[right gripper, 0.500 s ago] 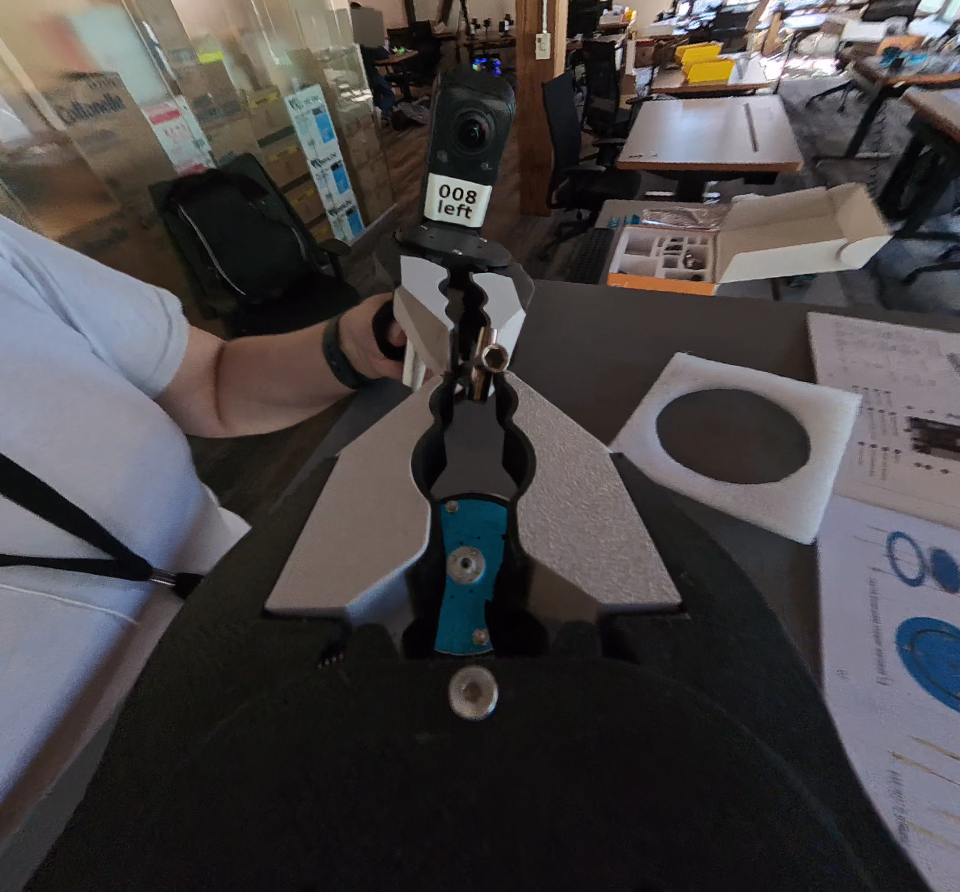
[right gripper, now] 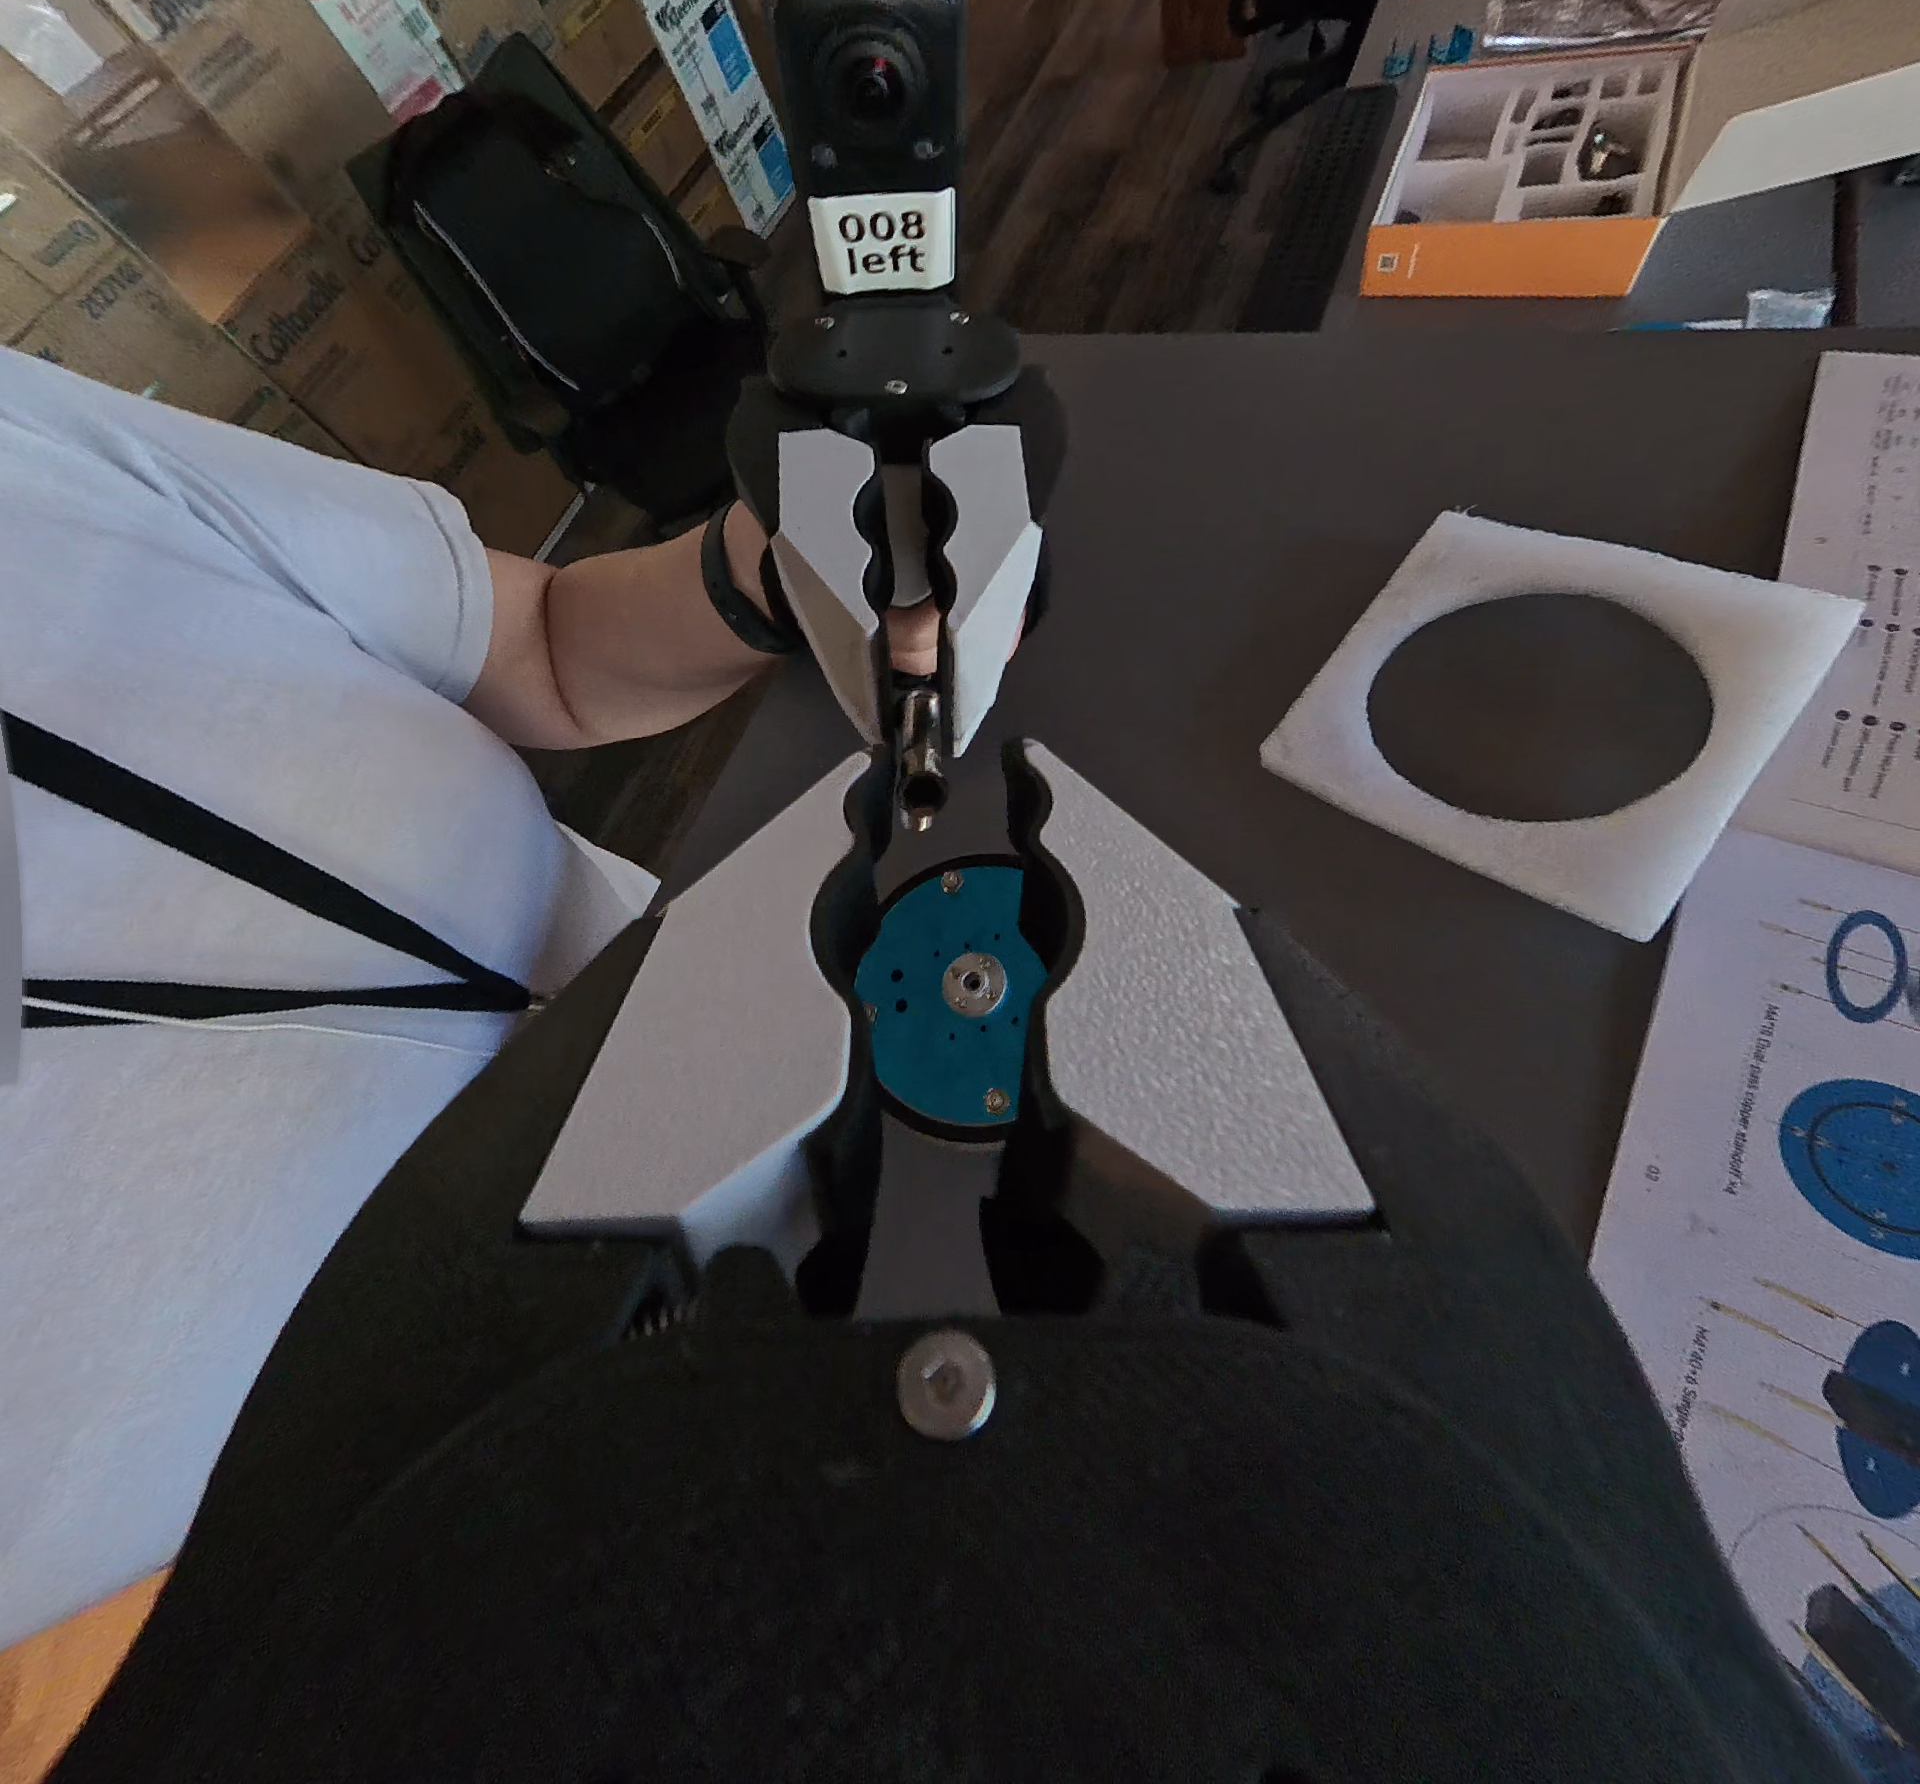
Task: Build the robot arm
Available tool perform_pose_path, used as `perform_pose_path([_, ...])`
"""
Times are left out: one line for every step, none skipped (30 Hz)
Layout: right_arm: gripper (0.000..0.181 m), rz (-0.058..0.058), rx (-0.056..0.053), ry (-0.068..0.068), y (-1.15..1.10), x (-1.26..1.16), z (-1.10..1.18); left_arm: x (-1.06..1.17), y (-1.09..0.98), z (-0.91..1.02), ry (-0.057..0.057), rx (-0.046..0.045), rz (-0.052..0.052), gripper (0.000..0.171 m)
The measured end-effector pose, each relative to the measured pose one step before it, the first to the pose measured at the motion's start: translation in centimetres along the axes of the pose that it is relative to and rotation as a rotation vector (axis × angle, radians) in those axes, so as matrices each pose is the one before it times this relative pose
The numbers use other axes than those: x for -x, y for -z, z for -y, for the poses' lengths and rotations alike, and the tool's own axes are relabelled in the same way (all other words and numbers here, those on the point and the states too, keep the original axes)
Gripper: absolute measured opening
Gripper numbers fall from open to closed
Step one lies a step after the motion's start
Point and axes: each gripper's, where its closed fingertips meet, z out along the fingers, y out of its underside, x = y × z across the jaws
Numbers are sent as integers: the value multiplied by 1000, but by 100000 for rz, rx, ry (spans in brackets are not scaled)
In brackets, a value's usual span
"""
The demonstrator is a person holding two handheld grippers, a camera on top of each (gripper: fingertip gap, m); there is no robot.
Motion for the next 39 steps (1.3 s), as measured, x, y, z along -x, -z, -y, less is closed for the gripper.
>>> perform_pose_path([20, 107, 1638, -43, -129, -25, -218, -24, 5, 56, -160, -387, 40, 10])
perform_pose_path([18, 356, 760, -269, -156, 13, -73, 42, -2, -70, -255, 570, 336, 9])
perform_pose_path([10, 2345, 868, -178, -211, 327, -169, 139, 43, 20, -422, -160, 987, 9])
perform_pose_path([8, 1138, 1866, 123, -247, 166, -256, -40, 39, 101, 87, -674, -217, 9])
perform_pose_path([7, 489, 284, 303, -154, 85, -7, 24, 37, -111, 100, 618, 23, 10])
perform_pose_path([6, 448, -116, -14, -92, 74, -21, 25, 41, -104, -279, 318, 271, 10])
perform_pose_path([6, 473, 62, 112, -46, 73, 5, -48, 42, -31, -308, -122, 42, 10])
perform_pose_path([6, 805, -874, 835, -38, 167, 105, -167, 8, -36, -432, -38, -604, 9])
perform_pose_path([7, -1158, -626, 1087, -57, -65, 11, -19, 40, 5, -440, -124, 360, 9])
perform_pose_path([13, -685, -367, -117, -77, -10, 19, 164, 38, -33, -586, 56, 1378, 9])
perform_pose_path([20, 767, -450, -1915, -66, 149, 117, 177, 48, -63, -499, 273, 1205, 9])
perform_pose_path([15, 1016, -382, -2017, -24, 114, 92, -175, 64, 121, 134, -746, -1082, 9])
perform_pose_path([6, -248, -156, -550, 38, -109, 62, -292, 53, 237, 779, -1449, -1920, 9])
perform_pose_path([6, 433, -1182, -332, -7, 31, 216, 58, 22, 60, 175, -462, 226, 10])
perform_pose_path([6, 262, -959, -911, -36, -44, 101, 47, 36, 21, -481, 84, 436, 9])
perform_pose_path([7, 310, -434, -1942, -32, -74, 45, 92, 38, 34, -796, -62, 834, 10])
perform_pose_path([8, 1199, -940, -1906, -5, 70, 128, -58, 15, 10, -263, -57, -254, 10])
perform_pose_path([10, 1488, -1409, -2048, 22, 100, 167, -20, 6, 50, -141, -257, 48, 10])
perform_pose_path([10, 265, -646, -1813, -14, -83, 48, 125, 45, 45, -643, -159, 1015, 9])
perform_pose_path([8, -964, 5, 71, -10, -196, -41, 43, 16, -11, -151, 167, 191, 10])
perform_pose_path([8, -728, -896, 547, -25, -86, 80, 44, 9, -21, 164, 76, 113, 10])
perform_pose_path([8, -47, 54, -629, -24, -11, -18, 59, 38, 8, -247, 39, 329, 9])
perform_pose_path([9, 855, 426, -1634, -7, 70, -18, 12, 16, -20, -395, 172, 101, 9])
perform_pose_path([13, 1598, -484, -2489, 22, 153, 111, 63, -3, -29, -593, 233, 604, 10])
perform_pose_path([13, 739, 164, -2158, 28, -22, -11, 10, 5, 28, -744, -136, 429, 9])
perform_pose_path([10, 378, 412, -726, 19, -59, -57, -94, -15, -24, -400, 234, -295, 10])
perform_pose_path([10, 127, -531, -879, 15, -97, 27, 87, -15, -28, -430, 167, 803, 10])
perform_pose_path([10, -211, 423, -1349, -2, -157, -84, 96, 5, -59, -525, 339, 746, 10])
perform_pose_path([9, 70, 814, -191, -23, -49, -116, 3, 7, -78, -143, 442, 63, 10])
perform_pose_path([8, -548, 522, 278, -15, -81, -94, 29, 17, -45, 66, 128, 136, 9])
perform_pose_path([8, 504, 744, 221, -28, 67, -133, -60, 9, -44, -88, 137, -347, 9])
perform_pose_path([9, 2, 259, -108, -11, -28, -76, -5, -11, -71, -577, 417, 338, 9])
perform_pose_path([9, -1454, -64, -519, -10, -237, -48, 159, -34, -151, -1387, 879, 1584, 9])
perform_pose_path([10, -553, -424, -653, -15, -78, 55, 99, -72, -210, -1693, 1290, 1373, 9])
perform_pose_path([10, -123, -927, -621, 12, 11, 123, 44, -51, -73, -1298, 498, 896, 10])
perform_pose_path([10, -251, -713, -166, 7, 33, 84, -12, -1, 41, -381, -227, 231, 10])
perform_pose_path([10, -391, -397, -414, 20, 18, 53, -37, 21, 73, 400, -532, -318, 9])
perform_pose_path([10, -419, 6, -256, -4, 18, -11, -14, 15, 30, 470, -200, -329, 10])
perform_pose_path([10, -976, 287, 693, -18, -58, -74, 33, 9, -19, 105, 89, 119, 10])
